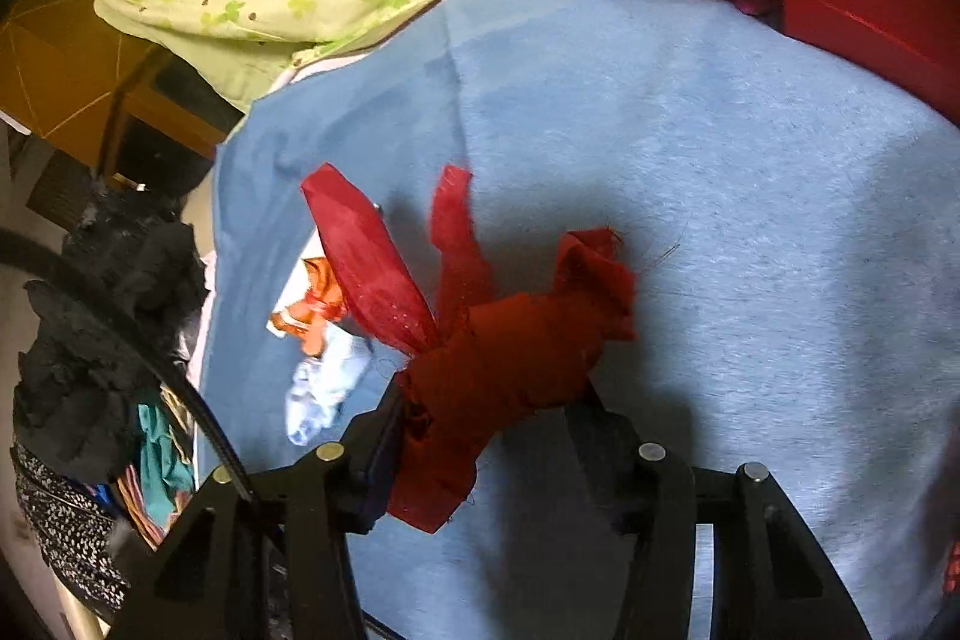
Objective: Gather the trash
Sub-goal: 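Grasp the white mask with the left tool while the right tool lifts the red ribbon, then carry the white mask and red ribbon bow over the red basket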
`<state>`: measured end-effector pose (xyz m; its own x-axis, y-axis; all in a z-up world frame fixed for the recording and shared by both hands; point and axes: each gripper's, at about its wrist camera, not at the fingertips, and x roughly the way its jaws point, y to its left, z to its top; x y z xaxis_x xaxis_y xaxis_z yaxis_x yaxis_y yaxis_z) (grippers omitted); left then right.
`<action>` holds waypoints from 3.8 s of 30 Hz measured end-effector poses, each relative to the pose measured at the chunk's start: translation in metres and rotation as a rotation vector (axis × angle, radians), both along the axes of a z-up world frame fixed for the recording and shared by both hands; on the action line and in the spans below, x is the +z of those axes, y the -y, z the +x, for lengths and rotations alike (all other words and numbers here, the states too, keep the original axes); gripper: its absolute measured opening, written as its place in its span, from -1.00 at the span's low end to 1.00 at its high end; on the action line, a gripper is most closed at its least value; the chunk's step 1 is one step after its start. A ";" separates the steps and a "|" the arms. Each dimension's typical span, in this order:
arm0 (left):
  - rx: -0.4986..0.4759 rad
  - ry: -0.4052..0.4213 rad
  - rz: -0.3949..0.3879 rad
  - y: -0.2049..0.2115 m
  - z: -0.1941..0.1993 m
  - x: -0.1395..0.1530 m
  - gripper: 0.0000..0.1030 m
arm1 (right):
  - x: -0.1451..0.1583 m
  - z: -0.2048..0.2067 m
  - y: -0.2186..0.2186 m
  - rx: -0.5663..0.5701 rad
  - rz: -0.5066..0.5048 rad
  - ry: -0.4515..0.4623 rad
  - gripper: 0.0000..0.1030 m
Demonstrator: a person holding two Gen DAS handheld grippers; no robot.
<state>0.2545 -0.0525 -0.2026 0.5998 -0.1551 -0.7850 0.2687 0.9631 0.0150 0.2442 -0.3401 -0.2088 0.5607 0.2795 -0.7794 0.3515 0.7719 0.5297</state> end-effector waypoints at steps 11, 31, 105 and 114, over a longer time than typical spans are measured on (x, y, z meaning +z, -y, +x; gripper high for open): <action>-0.137 -0.111 0.002 0.080 0.063 0.007 1.00 | -0.011 0.003 0.011 0.012 0.034 -0.035 0.05; -0.099 -0.093 -0.026 0.071 0.032 0.014 -0.11 | 0.001 -0.003 0.005 0.045 0.000 0.025 0.05; -0.174 0.490 0.005 0.055 -0.213 0.204 -0.04 | 0.167 -0.297 -0.054 0.039 -0.297 0.657 0.07; -0.213 0.476 0.018 0.076 -0.218 0.199 -0.04 | 0.167 -0.309 -0.034 -0.007 -0.310 0.658 0.10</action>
